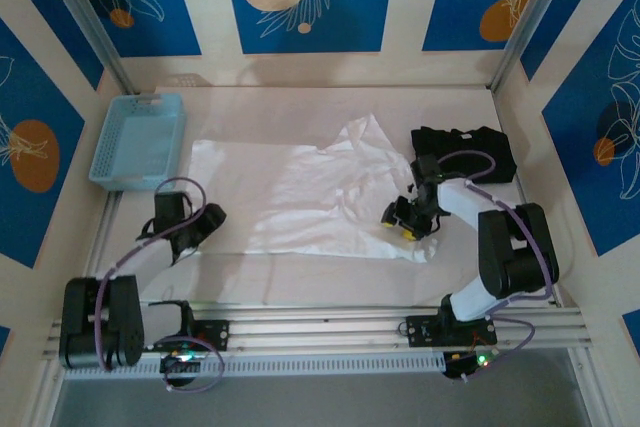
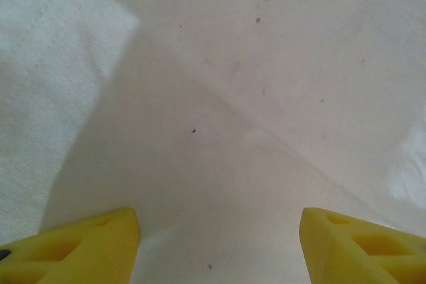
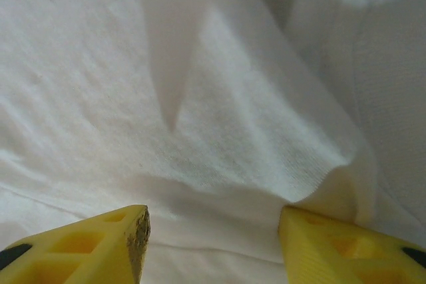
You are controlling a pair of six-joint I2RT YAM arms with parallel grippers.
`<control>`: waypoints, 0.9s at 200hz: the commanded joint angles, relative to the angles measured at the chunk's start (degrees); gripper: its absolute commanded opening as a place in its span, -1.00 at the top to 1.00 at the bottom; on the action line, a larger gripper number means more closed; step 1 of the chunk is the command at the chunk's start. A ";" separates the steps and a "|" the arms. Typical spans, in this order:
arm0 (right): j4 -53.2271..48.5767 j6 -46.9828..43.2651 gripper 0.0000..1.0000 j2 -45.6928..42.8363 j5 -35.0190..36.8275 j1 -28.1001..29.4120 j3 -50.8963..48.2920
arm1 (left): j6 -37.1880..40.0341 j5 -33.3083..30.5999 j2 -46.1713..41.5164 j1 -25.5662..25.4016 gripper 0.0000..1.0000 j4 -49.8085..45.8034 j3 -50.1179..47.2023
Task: Fold the inside-out t-shirt
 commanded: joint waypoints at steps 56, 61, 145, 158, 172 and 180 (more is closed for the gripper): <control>0.83 0.55 -0.07 -13.35 -1.83 -0.07 -1.16 | -4.14 -2.99 -19.72 1.42 -0.31 -15.06 0.18; 2.67 -0.18 -0.09 -12.90 -1.47 0.73 0.39 | -3.48 -3.30 -18.79 1.46 -0.31 -13.84 1.65; 12.42 2.98 -0.12 24.31 8.26 3.75 37.80 | -2.89 2.54 10.05 1.36 -0.30 2.46 19.06; 9.94 4.13 -0.09 30.54 9.70 3.28 44.81 | -4.08 3.70 11.57 1.37 -0.30 4.36 19.19; 7.79 5.09 -0.05 35.94 10.24 2.81 51.27 | -4.34 4.01 12.19 1.37 -0.30 5.03 19.27; 6.41 5.08 -0.03 38.65 10.87 2.75 54.58 | -4.17 4.03 12.31 1.35 -0.30 5.00 19.19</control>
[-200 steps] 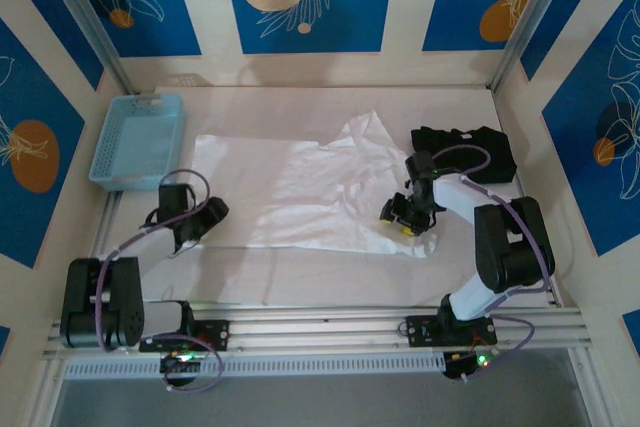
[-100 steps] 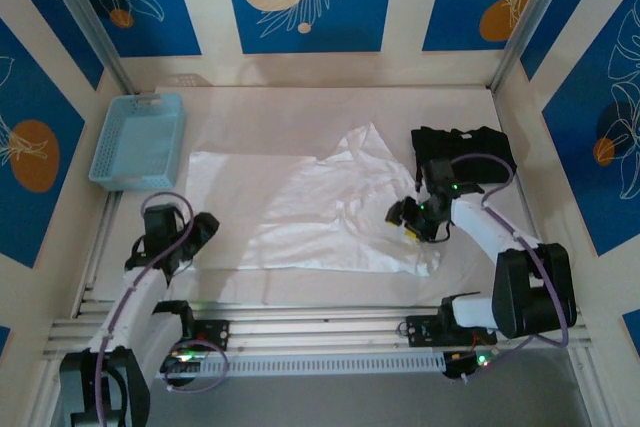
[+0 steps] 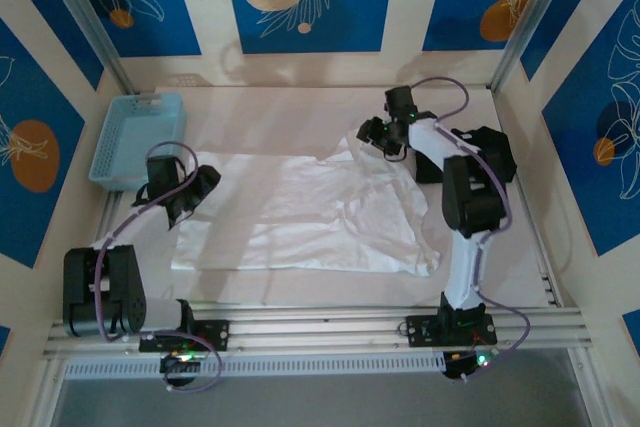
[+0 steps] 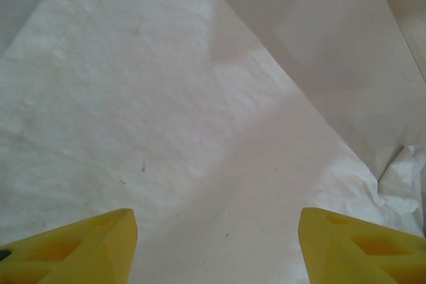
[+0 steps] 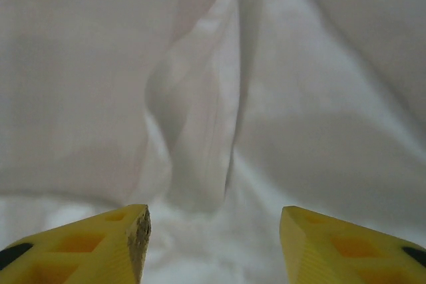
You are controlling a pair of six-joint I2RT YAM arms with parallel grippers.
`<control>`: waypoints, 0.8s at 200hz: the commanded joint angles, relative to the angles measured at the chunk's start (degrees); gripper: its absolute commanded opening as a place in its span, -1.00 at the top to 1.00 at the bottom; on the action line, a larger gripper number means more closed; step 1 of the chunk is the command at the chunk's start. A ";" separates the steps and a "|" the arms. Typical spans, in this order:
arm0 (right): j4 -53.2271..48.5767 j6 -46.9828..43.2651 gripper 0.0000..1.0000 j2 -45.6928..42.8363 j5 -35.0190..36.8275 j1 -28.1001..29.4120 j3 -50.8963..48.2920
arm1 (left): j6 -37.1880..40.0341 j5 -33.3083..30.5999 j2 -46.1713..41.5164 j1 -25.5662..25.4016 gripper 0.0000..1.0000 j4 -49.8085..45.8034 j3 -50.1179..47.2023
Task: Fold the inside-out t-shirt
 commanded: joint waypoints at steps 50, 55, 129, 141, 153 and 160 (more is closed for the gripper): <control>-17.71 -2.27 -0.04 17.88 11.26 -0.23 26.06 | 0.81 3.11 0.52 0.58 -0.30 3.05 1.12; -18.19 -2.75 -0.04 18.42 11.73 -0.19 26.63 | 0.85 3.17 0.66 0.55 -0.30 3.05 1.07; -25.01 -11.43 -0.02 29.51 10.74 0.51 43.51 | 1.55 6.13 3.76 0.58 -0.30 4.73 1.07; -26.41 -12.16 -0.01 31.51 10.15 0.47 46.58 | 1.68 6.24 4.04 0.58 -0.30 4.81 1.15; -27.14 -12.95 0.01 32.92 10.06 0.35 48.75 | 1.79 6.25 4.34 0.57 -0.30 4.88 1.24; -27.19 -13.36 0.04 33.45 9.87 0.21 49.44 | 1.79 6.31 4.55 0.58 -0.30 5.02 1.24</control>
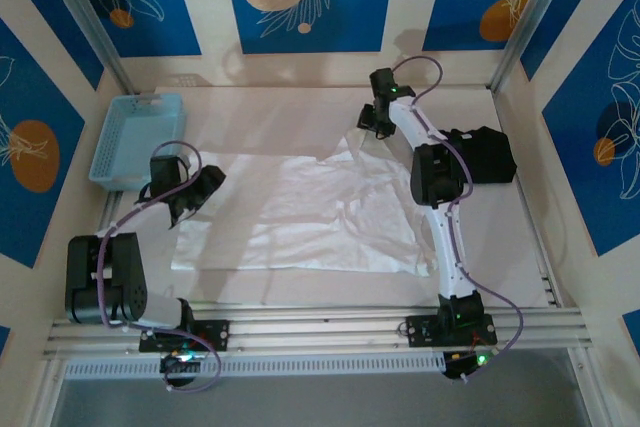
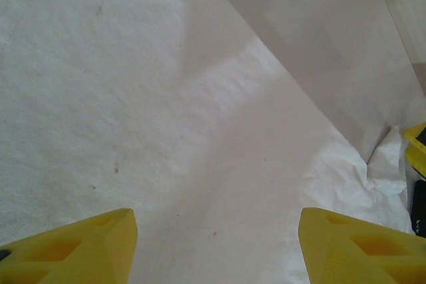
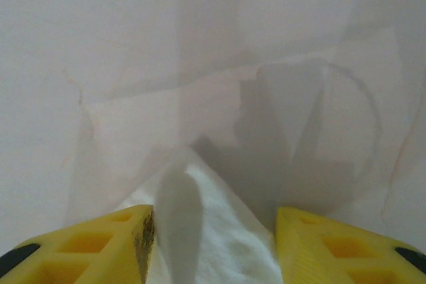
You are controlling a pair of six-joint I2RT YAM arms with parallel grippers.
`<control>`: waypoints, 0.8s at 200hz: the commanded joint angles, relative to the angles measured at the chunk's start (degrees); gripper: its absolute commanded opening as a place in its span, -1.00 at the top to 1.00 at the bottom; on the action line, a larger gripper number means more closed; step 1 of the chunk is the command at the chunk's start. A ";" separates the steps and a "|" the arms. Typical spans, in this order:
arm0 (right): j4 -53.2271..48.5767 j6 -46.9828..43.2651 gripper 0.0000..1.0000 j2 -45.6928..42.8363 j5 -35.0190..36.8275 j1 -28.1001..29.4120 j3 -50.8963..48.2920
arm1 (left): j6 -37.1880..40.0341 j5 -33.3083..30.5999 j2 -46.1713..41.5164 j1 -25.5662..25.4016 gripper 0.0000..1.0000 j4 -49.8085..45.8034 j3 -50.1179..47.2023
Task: Fold the inside-out t-shirt
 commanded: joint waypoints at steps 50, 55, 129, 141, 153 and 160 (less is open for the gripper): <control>-3.18 -4.77 0.28 6.49 -5.79 -1.28 7.51 | 1.15 2.38 2.94 0.52 -0.30 2.18 1.96; -3.48 -5.16 0.34 6.94 -5.94 -1.24 8.31 | 1.21 2.22 3.10 0.54 -0.30 2.01 2.29; 1.33 -6.28 1.00 3.55 -8.68 -2.12 5.98 | 15.06 -14.56 13.06 0.10 -0.30 -12.88 20.86; 2.90 -6.58 1.00 2.36 -9.40 -2.12 4.02 | 17.83 -17.63 16.99 -0.07 -0.30 -16.45 25.74; 3.15 -6.67 1.00 2.12 -9.74 -2.16 3.73 | 20.03 -19.53 20.71 -0.17 -0.30 -18.84 29.84; 3.14 -6.70 1.00 2.04 -9.83 -2.23 3.75 | 21.05 -20.50 22.77 -0.28 -0.30 -20.67 32.40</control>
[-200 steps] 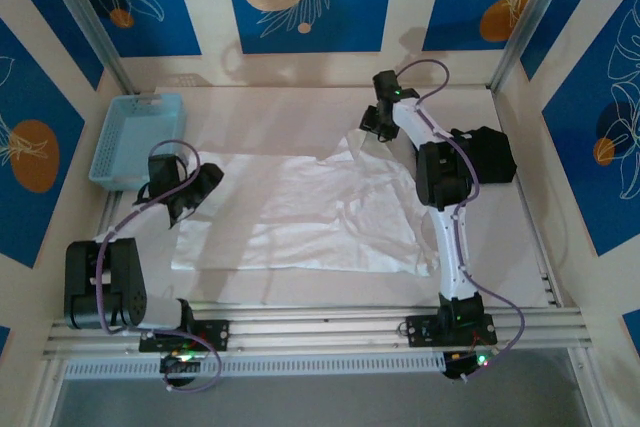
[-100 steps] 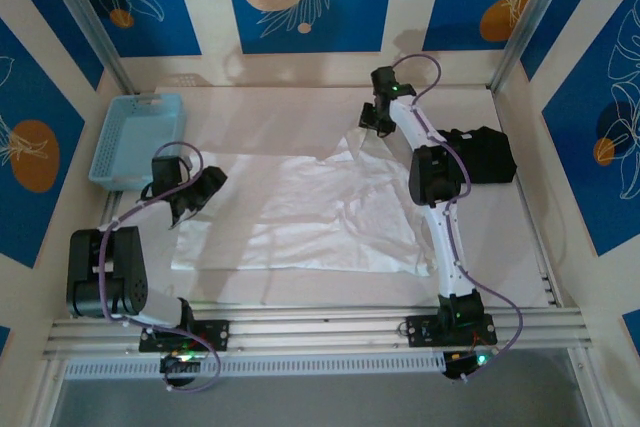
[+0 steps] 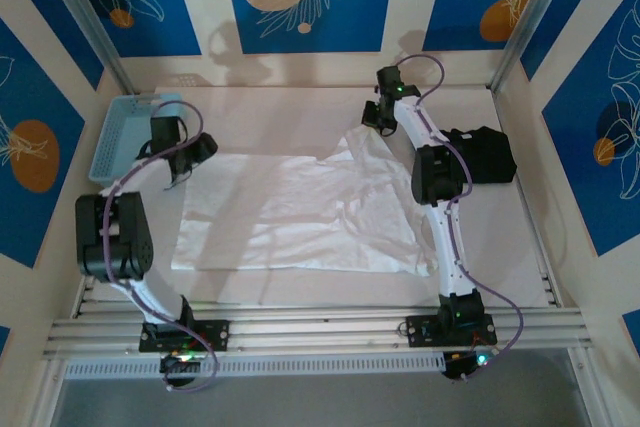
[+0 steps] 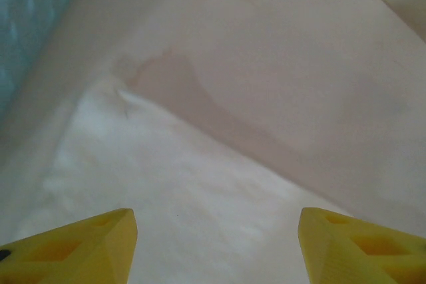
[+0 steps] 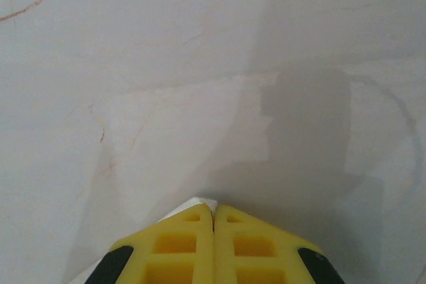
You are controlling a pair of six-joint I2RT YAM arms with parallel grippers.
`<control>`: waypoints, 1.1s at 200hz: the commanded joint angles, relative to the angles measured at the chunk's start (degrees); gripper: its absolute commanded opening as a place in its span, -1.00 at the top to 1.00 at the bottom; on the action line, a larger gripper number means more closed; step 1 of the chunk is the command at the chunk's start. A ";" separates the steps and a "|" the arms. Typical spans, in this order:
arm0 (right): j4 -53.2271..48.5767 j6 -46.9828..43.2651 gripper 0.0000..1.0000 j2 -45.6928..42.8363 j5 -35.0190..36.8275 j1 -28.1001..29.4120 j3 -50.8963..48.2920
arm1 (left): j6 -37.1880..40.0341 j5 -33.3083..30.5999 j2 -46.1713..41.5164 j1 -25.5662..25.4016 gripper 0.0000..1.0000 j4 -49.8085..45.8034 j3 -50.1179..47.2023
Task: Fold the inside-out t-shirt
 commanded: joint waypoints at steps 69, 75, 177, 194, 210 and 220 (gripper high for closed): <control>2.45 -1.57 1.00 -2.94 -5.91 -0.36 -2.32 | 15.36 -17.61 22.15 -3.04 -0.31 -24.35 28.44; 2.63 -1.58 1.00 -3.06 -6.01 -0.28 -2.61 | 15.35 -18.04 23.13 -3.08 -0.30 -25.21 29.78; 3.90 -1.65 1.00 -4.21 -7.50 -0.88 -5.10 | 16.33 -14.87 33.08 -3.05 -0.01 -30.97 39.19; 3.90 -1.67 1.00 -4.21 -7.66 -0.98 -5.28 | 16.32 -14.61 33.53 -3.04 0.15 -30.93 39.19; 4.19 -1.70 1.00 -4.16 -7.74 -1.10 -5.36 | 16.35 -14.62 33.71 -3.06 0.26 -30.69 39.44; 4.45 -1.67 1.00 -4.12 -7.76 -1.16 -5.37 | 16.40 -14.37 33.81 -3.07 0.35 -30.92 39.87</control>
